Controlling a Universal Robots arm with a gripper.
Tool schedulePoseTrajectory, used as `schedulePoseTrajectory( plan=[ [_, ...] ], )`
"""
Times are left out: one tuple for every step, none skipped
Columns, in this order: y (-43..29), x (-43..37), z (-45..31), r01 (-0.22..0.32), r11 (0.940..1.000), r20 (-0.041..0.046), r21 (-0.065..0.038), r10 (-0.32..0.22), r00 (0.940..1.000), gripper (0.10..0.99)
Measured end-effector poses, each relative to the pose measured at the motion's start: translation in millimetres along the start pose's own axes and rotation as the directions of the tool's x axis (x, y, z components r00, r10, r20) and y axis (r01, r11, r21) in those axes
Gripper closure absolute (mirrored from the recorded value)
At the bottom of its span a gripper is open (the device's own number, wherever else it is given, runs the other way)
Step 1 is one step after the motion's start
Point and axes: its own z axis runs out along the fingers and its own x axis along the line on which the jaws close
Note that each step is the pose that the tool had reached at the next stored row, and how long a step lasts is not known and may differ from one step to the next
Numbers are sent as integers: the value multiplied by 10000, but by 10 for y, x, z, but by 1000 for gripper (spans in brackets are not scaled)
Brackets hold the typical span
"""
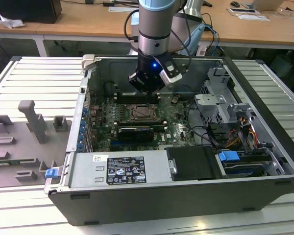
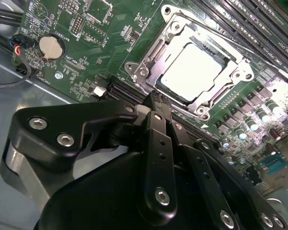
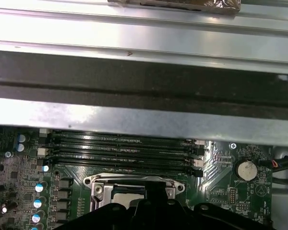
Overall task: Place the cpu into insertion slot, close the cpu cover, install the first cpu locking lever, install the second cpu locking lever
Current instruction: 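Install the second cpu locking lever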
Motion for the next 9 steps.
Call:
schedulePoseTrajectory(
  plan=[
    [-1,0,0,0,10000,0,2,0,10000,980],
    [-1,0,-9,0,10000,-3,12,0,10000,980],
    [1,-1,-22,2,10000,-1,15,-2,10000,980],
    [1,-1,-35,2,10000,-1,19,-2,10000,980],
    [3,-1,-53,1,10000,-2,20,-1,10000,980],
    [5,-2,-81,1,10000,-2,23,-1,10000,980],
    [8,-3,-116,1,10000,-1,26,-1,10000,980],
    [9,-3,-132,1,10000,-2,28,-1,10000,980],
    [9,-3,-133,1,10000,0,27,-1,10000,980]
  ],
)
